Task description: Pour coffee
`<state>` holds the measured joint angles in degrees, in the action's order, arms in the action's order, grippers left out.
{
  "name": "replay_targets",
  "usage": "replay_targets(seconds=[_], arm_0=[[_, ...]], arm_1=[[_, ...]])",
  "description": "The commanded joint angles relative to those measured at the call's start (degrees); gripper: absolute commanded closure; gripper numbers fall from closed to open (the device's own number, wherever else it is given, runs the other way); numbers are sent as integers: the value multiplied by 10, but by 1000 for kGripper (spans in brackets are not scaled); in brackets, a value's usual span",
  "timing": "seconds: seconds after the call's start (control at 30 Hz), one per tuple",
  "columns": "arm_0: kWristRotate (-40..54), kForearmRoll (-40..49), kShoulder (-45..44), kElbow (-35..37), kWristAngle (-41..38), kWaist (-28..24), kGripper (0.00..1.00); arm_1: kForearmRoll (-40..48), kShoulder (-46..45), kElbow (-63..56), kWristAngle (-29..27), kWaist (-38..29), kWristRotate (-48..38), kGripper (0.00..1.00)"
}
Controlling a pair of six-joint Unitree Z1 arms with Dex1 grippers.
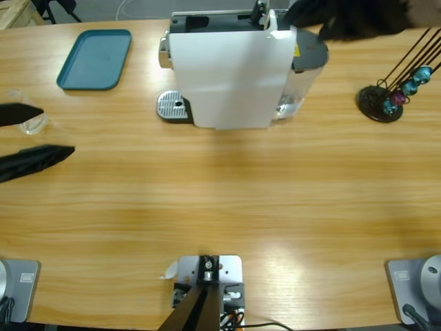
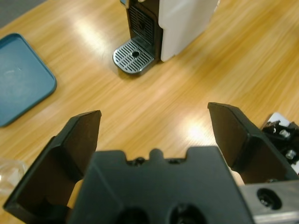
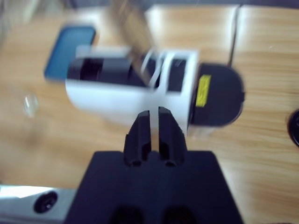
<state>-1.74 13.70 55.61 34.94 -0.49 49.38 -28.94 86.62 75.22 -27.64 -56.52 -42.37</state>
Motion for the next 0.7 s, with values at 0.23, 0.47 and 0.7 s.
replay_targets(seconds=[0.23, 0.47, 0.7], arm_0=[[10, 79, -24, 18, 1, 2, 0], [10, 78, -27, 15, 1, -2, 0], [10, 79, -28, 14, 1, -3, 0]], arm_1=[[319, 72, -22, 47, 62, -128, 1000], [319, 93, -25, 90, 62, -125, 1000], [354, 145, -29, 147, 54, -113, 1000]])
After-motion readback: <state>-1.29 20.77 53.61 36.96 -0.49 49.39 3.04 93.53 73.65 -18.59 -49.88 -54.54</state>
